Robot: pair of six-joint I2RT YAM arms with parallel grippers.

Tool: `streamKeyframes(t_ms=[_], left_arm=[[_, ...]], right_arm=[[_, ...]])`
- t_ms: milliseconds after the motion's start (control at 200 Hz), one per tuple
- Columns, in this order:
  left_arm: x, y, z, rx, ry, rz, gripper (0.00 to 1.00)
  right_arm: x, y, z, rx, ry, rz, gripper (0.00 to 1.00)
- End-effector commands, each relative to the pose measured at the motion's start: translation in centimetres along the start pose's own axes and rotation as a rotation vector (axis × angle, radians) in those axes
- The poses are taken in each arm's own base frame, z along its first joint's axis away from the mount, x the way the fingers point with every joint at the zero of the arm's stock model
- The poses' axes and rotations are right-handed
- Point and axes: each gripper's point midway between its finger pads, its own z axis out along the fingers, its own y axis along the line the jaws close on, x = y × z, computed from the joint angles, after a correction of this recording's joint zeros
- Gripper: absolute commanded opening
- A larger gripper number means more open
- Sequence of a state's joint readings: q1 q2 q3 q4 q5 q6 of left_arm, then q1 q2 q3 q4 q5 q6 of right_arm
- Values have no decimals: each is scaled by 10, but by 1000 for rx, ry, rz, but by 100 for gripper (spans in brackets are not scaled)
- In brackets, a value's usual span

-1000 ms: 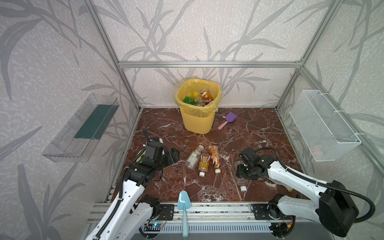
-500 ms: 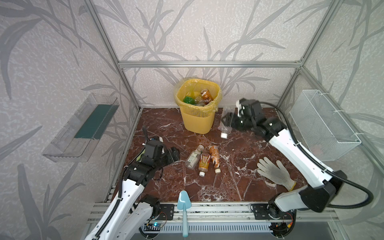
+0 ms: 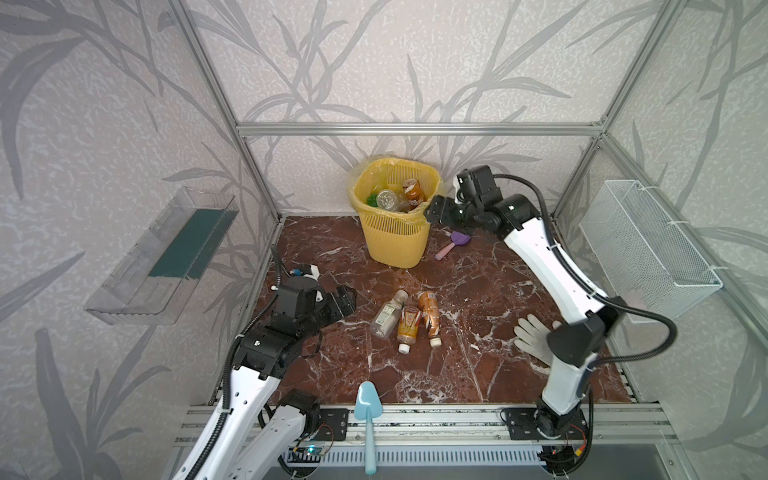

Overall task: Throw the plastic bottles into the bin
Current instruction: 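Swing the right gripper over the yellow bin and drop the clear bottle, then return the right gripper over the bottle pile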

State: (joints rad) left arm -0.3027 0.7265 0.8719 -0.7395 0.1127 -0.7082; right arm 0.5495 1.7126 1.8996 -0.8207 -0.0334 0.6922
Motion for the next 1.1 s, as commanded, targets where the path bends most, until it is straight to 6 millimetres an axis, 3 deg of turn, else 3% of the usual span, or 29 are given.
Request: streamKeyframes(t_ms=[0, 265, 385, 495, 690, 1095], left_arm=[[9, 14, 4, -36, 10, 1, 92], [27, 24, 22, -42, 59, -15, 92], [29, 23, 27, -40, 74, -17, 92], [30, 22, 28, -36, 86, -13, 92], [38, 18, 34, -8, 132, 1, 92], [53, 1, 52, 71, 233, 20, 91]], right_arm=[[-7, -12, -55, -77, -201, 32, 86], [112, -107, -33, 57, -12, 95, 85], [156, -132, -18, 61, 69, 149, 83], [185, -144, -6, 44, 126, 193, 82], [209, -148, 6, 27, 185, 214, 80], [232, -142, 22, -28, 240, 250, 79]])
